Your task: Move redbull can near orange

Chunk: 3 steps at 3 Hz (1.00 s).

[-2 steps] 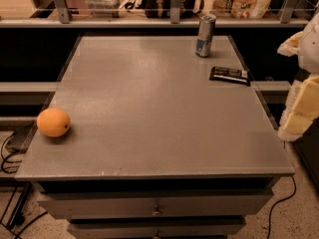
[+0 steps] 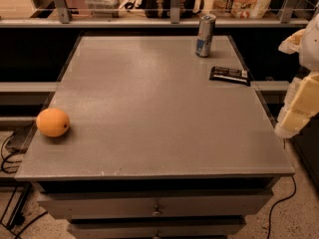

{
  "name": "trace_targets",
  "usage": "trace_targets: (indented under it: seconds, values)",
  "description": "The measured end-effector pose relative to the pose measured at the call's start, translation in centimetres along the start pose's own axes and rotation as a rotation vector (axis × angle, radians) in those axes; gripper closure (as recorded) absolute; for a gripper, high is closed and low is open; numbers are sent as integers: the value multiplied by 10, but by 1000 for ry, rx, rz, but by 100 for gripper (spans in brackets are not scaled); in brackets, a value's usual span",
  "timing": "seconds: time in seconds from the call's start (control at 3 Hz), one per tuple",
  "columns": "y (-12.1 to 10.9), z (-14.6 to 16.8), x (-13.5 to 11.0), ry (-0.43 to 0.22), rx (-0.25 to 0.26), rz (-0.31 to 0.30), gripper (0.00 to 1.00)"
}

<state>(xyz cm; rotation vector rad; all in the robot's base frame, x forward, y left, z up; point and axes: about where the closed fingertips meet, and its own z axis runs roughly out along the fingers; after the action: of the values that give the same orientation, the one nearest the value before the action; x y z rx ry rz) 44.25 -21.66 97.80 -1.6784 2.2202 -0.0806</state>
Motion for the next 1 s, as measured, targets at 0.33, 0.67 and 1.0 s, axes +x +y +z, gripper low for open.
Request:
trace_targets:
  seconds: [0.33, 0.67, 1.0]
  values:
    - [-15, 10, -8, -99, 30, 76, 0]
    - [-45, 30, -25, -214, 62, 165, 0]
    - [-85, 55, -43, -288, 112, 257, 0]
